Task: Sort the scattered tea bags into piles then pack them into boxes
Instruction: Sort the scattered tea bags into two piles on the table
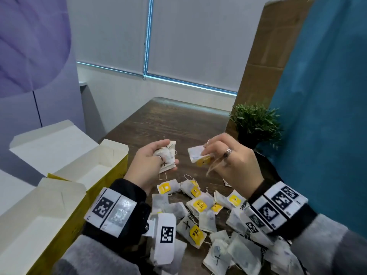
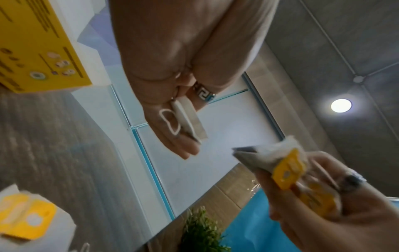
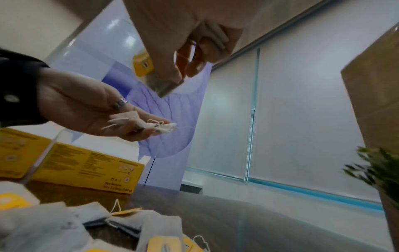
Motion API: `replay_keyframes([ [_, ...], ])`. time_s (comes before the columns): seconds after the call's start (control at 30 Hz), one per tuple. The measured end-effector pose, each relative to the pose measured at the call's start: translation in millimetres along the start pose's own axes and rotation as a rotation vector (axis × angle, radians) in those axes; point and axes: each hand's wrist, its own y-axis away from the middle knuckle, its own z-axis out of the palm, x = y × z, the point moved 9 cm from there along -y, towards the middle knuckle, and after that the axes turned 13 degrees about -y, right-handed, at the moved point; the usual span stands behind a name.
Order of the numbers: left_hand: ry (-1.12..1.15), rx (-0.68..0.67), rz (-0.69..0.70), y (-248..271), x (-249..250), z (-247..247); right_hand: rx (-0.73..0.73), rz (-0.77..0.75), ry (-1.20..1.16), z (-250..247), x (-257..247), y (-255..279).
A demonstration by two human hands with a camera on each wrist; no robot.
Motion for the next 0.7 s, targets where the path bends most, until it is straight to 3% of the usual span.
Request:
replay_keyframes([
  [0.13, 0.109, -0.149, -0.038, 12, 6, 27, 0.128, -0.070, 0.045, -29, -8, 17],
  [0.4, 0.175, -0.399, -0.069, 37, 13, 67, 0.103, -0.162, 0.051, -41, -29, 28],
  [0.53, 0.133, -0.481, 0.028, 46, 20, 74, 0.006, -0.166, 0.129, -29, -27, 30],
  [0.63, 0.021, -0.410, 0.124, 42, 21, 68, -0.137, 0.010, 0.080, -16, -12, 33],
  [0.7, -0.089, -0.350, 0.192, 39, 22, 64, -0.261, 0.304, -0.227, -8, 4, 37],
])
